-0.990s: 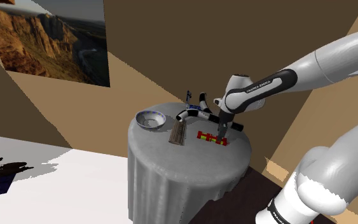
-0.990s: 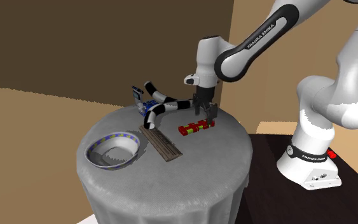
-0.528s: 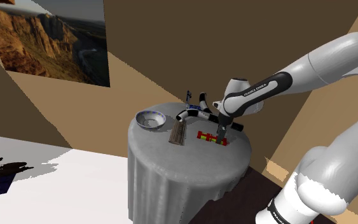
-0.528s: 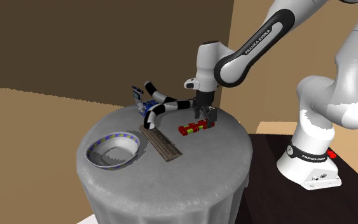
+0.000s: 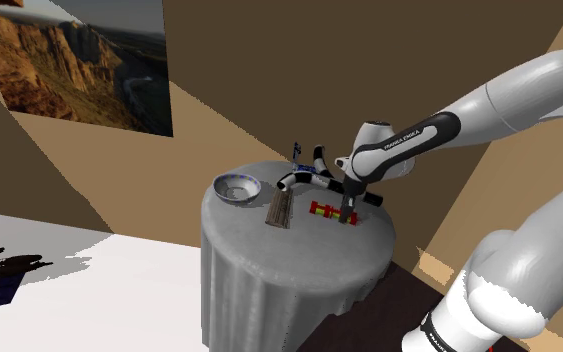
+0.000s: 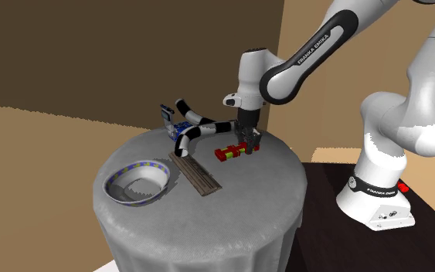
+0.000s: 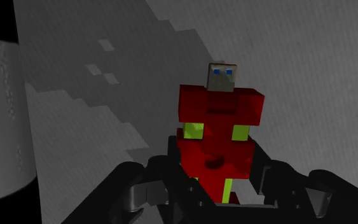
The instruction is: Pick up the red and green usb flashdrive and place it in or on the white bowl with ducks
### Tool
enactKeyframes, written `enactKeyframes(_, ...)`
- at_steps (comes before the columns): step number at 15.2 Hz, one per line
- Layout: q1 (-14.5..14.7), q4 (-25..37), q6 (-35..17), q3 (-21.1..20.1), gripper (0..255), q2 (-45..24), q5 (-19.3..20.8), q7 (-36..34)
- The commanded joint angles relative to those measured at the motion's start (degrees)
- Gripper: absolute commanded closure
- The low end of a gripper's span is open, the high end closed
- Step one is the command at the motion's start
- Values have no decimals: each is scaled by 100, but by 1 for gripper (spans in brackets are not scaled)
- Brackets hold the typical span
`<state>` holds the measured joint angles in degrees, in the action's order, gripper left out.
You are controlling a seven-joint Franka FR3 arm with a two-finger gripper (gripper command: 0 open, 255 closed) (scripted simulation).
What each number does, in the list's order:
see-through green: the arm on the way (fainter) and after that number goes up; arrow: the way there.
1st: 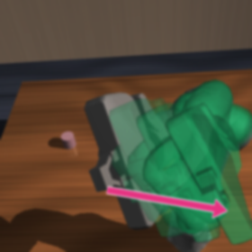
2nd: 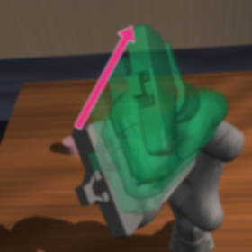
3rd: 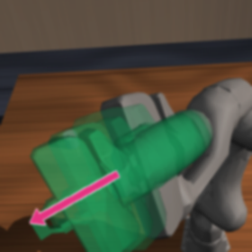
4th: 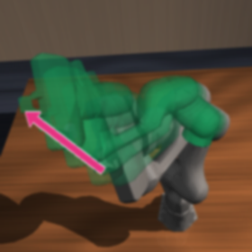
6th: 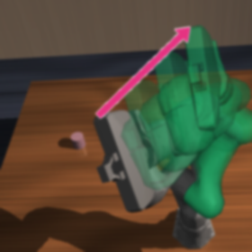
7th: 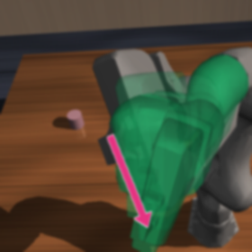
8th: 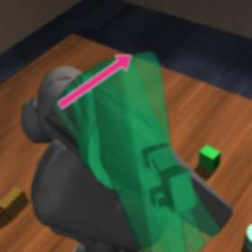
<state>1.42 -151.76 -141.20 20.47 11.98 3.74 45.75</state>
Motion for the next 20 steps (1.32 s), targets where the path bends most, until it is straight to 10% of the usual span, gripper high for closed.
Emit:
enactKeyframes(1,14,-34,9,-10,255,-39,-10,2)
enactKeyframes(20,-93,461,1410,-192,255,891,227,-229)
